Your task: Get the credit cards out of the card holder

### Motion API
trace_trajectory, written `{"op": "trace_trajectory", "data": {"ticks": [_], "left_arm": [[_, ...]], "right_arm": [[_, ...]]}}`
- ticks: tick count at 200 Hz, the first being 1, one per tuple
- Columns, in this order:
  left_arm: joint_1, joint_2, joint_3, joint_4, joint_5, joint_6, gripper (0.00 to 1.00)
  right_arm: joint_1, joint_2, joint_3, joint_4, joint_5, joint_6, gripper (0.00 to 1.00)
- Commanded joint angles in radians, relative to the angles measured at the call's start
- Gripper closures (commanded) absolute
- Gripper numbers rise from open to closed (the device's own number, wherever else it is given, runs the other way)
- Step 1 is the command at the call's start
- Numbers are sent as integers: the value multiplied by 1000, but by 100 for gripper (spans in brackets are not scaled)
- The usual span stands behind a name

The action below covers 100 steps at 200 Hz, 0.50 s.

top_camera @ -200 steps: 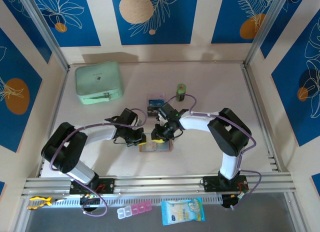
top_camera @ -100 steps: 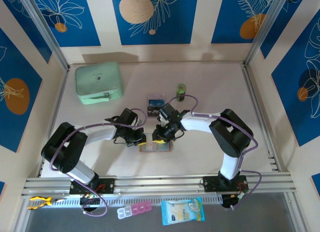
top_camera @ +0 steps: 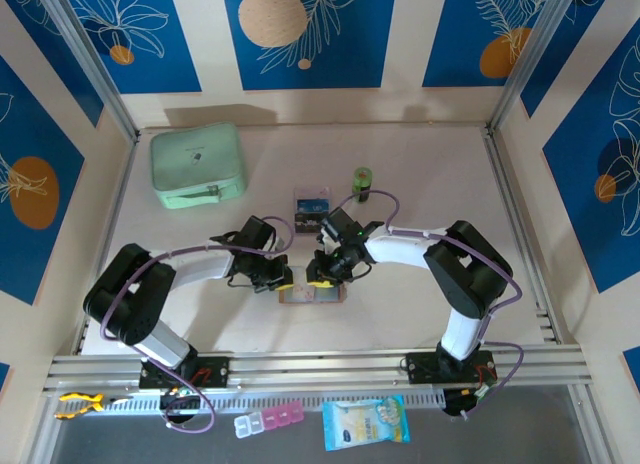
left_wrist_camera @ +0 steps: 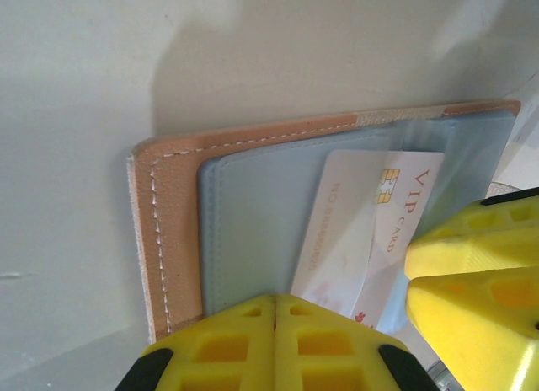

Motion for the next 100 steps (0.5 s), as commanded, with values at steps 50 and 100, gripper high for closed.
{"op": "trace_trajectory", "data": {"ticks": [50, 100], "left_arm": [[-6, 27, 5, -61, -40, 14, 100], [-6, 30, 9, -66, -41, 14, 100]], "right_arm": [[-6, 35, -19, 31, -25, 26, 74], [-13, 26, -27, 31, -28, 29, 74]]}}
